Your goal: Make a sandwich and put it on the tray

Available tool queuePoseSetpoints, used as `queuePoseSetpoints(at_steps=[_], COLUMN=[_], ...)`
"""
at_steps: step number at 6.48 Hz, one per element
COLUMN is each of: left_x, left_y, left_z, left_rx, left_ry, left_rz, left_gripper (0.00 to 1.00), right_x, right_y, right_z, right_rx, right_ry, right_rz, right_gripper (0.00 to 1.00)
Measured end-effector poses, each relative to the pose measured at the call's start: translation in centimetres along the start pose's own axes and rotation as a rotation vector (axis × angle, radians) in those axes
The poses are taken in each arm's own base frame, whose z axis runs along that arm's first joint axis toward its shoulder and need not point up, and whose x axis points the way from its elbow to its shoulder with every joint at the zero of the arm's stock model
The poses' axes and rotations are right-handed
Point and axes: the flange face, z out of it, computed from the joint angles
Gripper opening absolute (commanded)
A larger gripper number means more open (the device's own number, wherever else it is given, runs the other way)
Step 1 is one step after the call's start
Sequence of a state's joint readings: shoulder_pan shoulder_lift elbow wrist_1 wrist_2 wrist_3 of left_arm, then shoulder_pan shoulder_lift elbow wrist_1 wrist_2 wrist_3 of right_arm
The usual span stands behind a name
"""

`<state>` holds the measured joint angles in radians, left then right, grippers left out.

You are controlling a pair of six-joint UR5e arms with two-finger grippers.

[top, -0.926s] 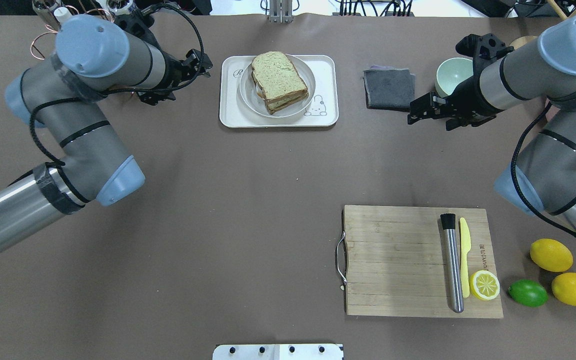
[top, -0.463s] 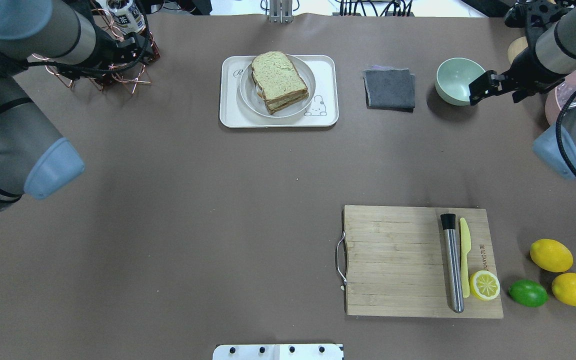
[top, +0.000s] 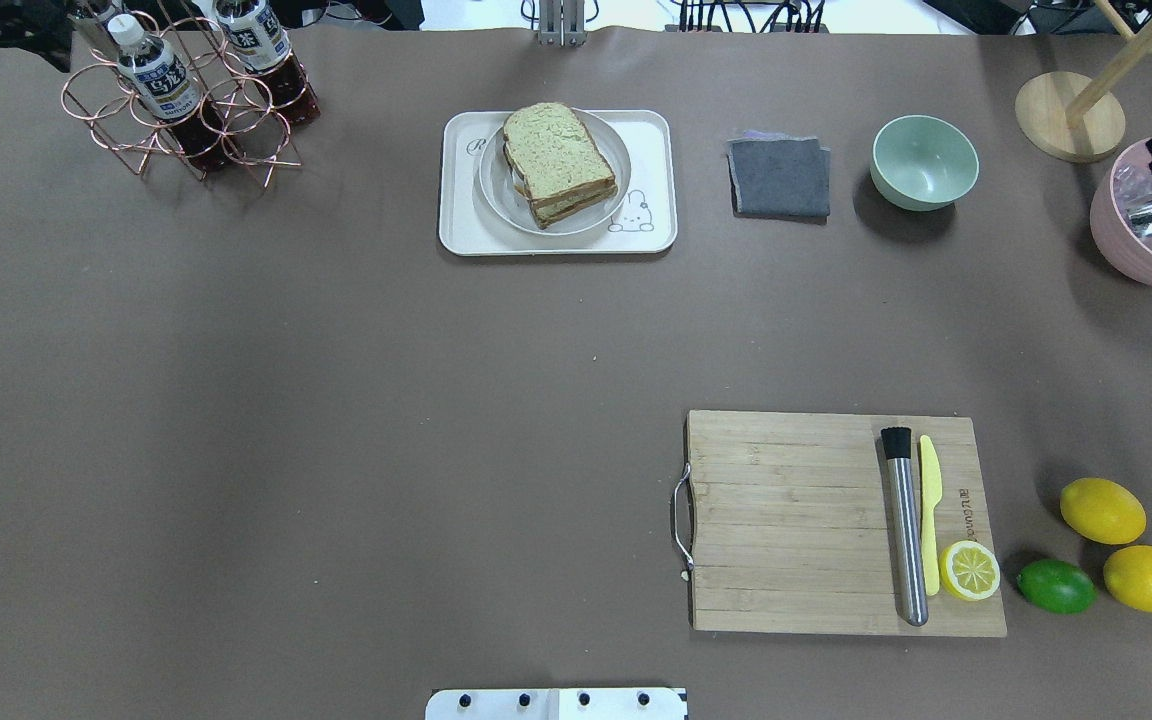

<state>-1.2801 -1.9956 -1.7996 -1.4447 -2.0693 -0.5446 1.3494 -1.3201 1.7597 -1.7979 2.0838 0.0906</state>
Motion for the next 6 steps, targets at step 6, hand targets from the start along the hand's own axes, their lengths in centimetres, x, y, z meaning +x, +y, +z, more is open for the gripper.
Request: queuePoseSetpoints(at_steps=[6], left_x=[-29.3], left_y=[5.6], left_z=[7.9], left_rx=[-0.243], left_ry=[0.218], left_rz=[-0.019], left_gripper=[0.98], right_x=[18.8], right_y=[13.7], right_z=[7.6], right_rx=[-0.078], right_ry=[-0.189], right_rz=[0.105], right_gripper=[0.99])
